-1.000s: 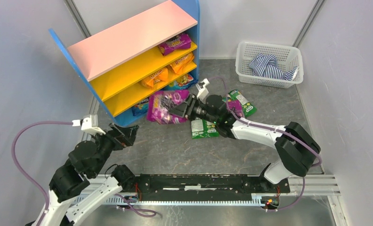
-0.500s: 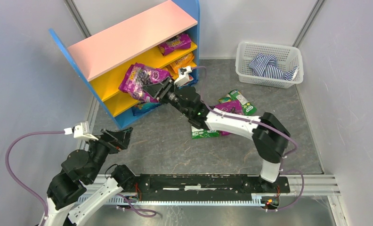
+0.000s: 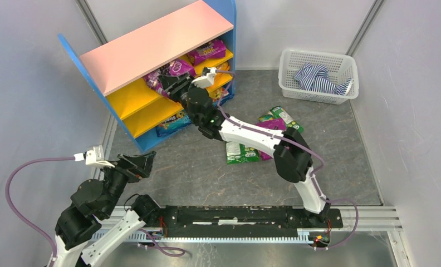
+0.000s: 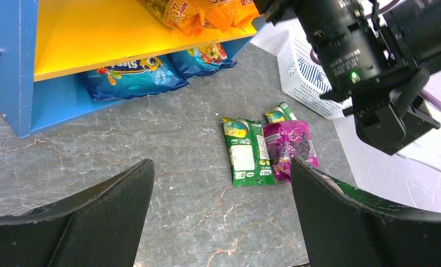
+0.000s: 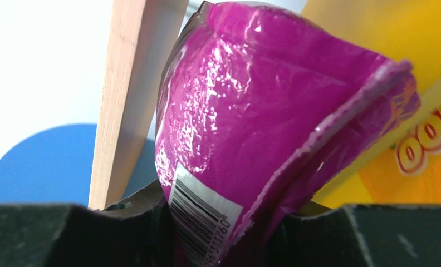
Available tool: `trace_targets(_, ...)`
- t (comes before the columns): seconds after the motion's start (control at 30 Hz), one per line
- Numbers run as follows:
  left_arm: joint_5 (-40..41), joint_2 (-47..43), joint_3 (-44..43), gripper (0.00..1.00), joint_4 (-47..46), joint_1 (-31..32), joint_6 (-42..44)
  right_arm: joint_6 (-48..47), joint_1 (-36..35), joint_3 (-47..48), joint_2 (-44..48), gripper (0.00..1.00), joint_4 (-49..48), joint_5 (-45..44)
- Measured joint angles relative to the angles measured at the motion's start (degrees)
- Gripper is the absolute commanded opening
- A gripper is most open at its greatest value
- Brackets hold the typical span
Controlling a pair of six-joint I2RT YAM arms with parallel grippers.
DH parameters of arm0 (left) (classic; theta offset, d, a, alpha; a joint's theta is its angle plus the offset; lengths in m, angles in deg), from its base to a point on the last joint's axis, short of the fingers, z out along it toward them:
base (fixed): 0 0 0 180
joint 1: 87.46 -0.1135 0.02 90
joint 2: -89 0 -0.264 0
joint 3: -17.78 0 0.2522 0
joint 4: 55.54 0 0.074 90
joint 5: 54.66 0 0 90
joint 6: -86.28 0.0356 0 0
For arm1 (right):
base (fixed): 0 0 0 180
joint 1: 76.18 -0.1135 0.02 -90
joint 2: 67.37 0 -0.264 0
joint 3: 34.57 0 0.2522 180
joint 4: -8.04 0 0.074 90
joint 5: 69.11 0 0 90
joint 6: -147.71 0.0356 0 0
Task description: Place and organize the candy bags onto the shelf
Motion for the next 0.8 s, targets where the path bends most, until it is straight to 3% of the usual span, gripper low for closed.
trace_targets(0.2, -0.02, 0.0, 0.02, 0.97, 0.0, 0.0, 0.0, -1.51, -0.33, 14.27, -8.33, 0.76, 5.55, -6.32)
trace_targets(0.33, 0.0, -0.07, 0.04, 0.97, 0.0, 0.0, 0.0, -2.8, -0.63, 13.51, -7.74, 0.84, 8.22, -7.63)
trace_targets(0.57, 0.0, -0.04, 0.07, 0.97, 0.0, 0.0, 0.0, -3.91, -1.11, 8.52, -1.97, 0.91, 12.72, -5.55)
trace_targets(0.8, 0.0, -0.07, 0.07, 0.97, 0.0, 0.0, -0.02, -4.68, -1.42, 2.58, 1.81, 0.89, 13.46, 0.24)
